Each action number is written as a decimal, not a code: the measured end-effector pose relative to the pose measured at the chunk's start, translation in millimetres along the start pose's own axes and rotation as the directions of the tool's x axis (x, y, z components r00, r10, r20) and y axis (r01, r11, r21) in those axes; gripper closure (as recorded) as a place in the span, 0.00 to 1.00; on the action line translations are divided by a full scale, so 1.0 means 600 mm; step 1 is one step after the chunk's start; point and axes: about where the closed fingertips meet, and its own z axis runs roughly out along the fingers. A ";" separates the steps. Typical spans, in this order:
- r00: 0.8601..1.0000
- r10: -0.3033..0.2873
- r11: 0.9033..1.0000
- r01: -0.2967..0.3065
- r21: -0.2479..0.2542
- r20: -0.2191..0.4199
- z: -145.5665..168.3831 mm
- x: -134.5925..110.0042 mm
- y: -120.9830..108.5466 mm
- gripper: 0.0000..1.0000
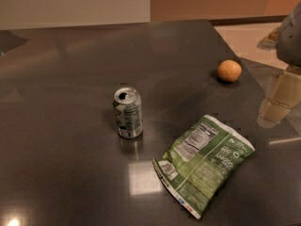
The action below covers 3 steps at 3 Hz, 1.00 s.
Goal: Move orange near green jalapeno chip bag
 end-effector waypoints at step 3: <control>0.984 0.151 0.989 -0.151 -0.009 0.094 0.075 0.013 -0.164 0.00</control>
Offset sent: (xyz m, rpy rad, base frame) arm 0.1708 -0.0488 -0.0259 0.2200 0.0063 -0.1961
